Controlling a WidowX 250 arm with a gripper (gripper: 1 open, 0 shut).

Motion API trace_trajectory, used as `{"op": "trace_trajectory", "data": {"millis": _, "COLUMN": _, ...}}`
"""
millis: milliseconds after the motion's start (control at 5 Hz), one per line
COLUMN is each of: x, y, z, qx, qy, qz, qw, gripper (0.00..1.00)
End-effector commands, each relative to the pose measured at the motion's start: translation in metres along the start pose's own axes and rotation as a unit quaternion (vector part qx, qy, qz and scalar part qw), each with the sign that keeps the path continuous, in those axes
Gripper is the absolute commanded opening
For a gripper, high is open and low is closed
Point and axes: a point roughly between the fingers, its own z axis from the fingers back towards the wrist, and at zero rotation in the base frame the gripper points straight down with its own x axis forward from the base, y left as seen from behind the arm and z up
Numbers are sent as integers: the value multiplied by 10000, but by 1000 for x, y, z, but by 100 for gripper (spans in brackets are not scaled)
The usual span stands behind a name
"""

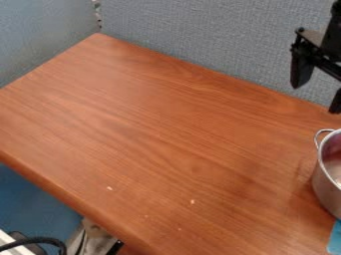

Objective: Put the red object in the metal pot

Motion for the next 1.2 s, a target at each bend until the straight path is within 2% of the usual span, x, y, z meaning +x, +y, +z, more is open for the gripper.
{"op": "trace_trajectory", "data": {"millis": 0, "x": 7, "y": -10, "z": 13, "qx": 172, "qy": -395, "qz": -103, "qw": 9990, "gripper": 100}}
{"op": "trace_trajectory", "data": {"millis": 200, "x": 8, "y": -18, "z": 14, "qx": 328, "qy": -607, "qz": -193, "qw": 9974, "gripper": 100}}
{"op": "trace_trajectory", "data": {"millis": 400, "x": -3, "y": -15, "z": 12, "qx": 455, "qy": -605, "qz": 4, "qw": 9971, "gripper": 100}}
{"op": "trace_trajectory", "data": {"millis": 600, "x": -10, "y": -9, "z": 17, "qx": 602, "qy": -674, "qz": 190, "qw": 9957, "gripper": 100}}
{"op": "trace_trajectory", "data": {"millis": 1000, "x": 15, "y": 0, "z": 0, "qx": 534, "qy": -862, "qz": -267, "qw": 9945, "gripper": 100}}
